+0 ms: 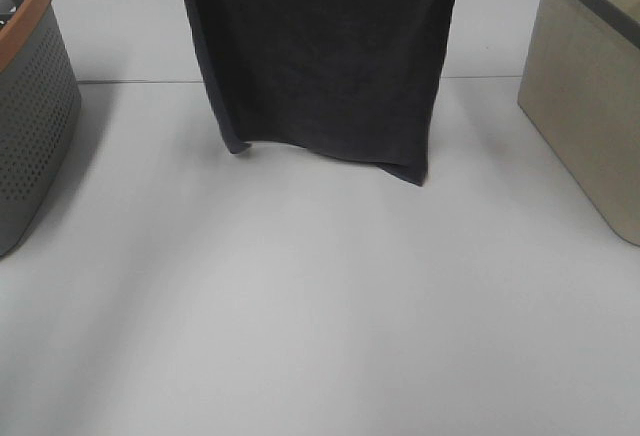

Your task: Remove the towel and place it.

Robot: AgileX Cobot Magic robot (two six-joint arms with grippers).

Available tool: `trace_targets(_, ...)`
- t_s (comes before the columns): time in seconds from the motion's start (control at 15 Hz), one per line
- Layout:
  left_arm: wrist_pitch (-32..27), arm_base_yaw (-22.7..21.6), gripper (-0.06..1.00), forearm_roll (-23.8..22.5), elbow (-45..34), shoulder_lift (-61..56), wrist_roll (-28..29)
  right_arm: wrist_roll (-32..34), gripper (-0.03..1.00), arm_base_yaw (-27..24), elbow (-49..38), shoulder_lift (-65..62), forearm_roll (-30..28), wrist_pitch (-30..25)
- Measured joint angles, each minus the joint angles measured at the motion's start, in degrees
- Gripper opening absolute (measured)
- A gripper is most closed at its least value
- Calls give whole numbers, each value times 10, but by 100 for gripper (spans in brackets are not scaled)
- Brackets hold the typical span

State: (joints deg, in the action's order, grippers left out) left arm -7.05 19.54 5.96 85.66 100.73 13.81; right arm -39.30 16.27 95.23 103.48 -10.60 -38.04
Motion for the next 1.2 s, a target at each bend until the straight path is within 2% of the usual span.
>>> trace_targets(0.07,17,-3,0,-1,0,3,-2,6,2,0,0,7,-10,15)
trace_targets(0.13,91,-19,0,-8,1,25,-2,34,2,0,25,45,-39,69)
trace_targets(0.27,120,-37,0,-24,16,58,-2,57,2,0,83,83,-57,101)
trace_targets(0.4,168,-46,0,-34,25,80,-4,111,2,-3,127,114,-70,132)
trace_targets(0.6,257,-48,0,-69,-26,78,-18,194,2,-5,95,109,-103,148)
trace_targets(0.67,301,-46,0,-76,-78,68,-19,201,2,-5,72,101,-107,153)
trace_targets(0.73,351,-41,0,-79,-152,56,-21,208,2,-5,10,81,-113,168)
trace_targets(0.8,433,-30,0,-89,-295,30,-21,209,2,-6,-133,25,-121,238)
trace_targets(0.87,468,-29,0,-97,-352,19,-11,209,2,-6,-202,-6,-121,276)
trace_targets(1.0,501,-28,0,-116,-423,6,2,209,2,-6,-305,-41,-122,329)
trace_targets(1.2,517,-28,0,-180,-504,2,24,210,2,-6,-438,-62,-117,374)
